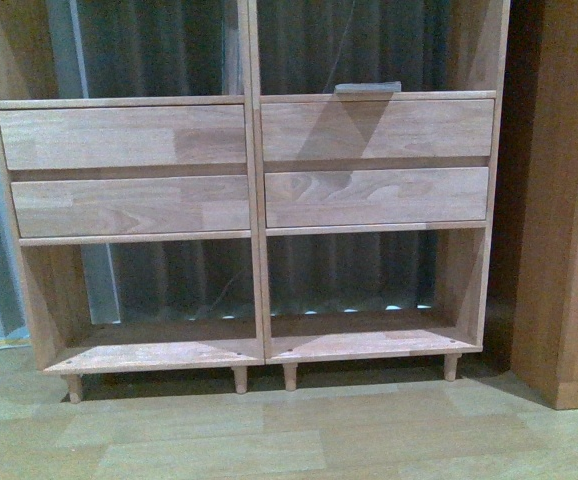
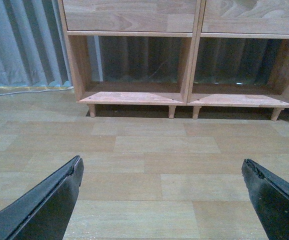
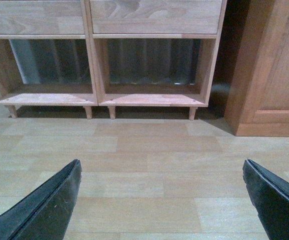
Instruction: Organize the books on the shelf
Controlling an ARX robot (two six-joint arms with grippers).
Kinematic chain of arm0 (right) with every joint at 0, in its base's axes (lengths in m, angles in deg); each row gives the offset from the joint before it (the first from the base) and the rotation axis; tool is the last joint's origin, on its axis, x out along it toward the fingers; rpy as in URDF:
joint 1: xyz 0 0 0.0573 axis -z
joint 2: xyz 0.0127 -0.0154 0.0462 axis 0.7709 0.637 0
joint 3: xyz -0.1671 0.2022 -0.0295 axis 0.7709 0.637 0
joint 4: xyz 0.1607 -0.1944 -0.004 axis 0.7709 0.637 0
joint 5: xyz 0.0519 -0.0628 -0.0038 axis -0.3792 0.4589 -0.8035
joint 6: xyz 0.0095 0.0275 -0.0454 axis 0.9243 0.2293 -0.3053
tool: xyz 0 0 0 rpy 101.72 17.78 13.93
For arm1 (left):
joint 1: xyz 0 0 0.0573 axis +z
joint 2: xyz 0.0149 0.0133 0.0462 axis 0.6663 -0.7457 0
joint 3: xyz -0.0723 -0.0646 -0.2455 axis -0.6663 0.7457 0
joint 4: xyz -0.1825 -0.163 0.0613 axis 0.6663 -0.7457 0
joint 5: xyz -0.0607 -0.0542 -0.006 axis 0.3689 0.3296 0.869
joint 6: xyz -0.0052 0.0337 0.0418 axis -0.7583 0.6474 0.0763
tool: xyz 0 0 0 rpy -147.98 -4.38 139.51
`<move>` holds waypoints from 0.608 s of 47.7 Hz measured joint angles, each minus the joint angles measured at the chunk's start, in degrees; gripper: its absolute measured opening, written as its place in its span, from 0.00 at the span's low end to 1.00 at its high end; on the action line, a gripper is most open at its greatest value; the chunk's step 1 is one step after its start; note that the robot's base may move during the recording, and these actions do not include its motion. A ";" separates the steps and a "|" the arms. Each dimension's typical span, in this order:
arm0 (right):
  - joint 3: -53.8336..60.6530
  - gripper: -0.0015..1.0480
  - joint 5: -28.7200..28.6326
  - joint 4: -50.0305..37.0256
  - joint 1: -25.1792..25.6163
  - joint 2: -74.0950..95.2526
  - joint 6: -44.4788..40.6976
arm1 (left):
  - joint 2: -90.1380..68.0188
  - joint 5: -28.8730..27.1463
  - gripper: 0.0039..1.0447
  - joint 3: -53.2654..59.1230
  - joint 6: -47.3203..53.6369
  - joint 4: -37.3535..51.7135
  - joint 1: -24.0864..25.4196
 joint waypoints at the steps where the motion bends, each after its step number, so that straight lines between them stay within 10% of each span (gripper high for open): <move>1: 0.00 0.93 0.00 0.00 0.00 0.00 0.00 | 0.00 0.00 0.94 0.00 0.00 0.00 0.00; 29: 0.00 0.93 0.00 0.00 0.00 0.00 0.00 | 0.00 -0.02 0.94 0.00 0.00 0.00 0.00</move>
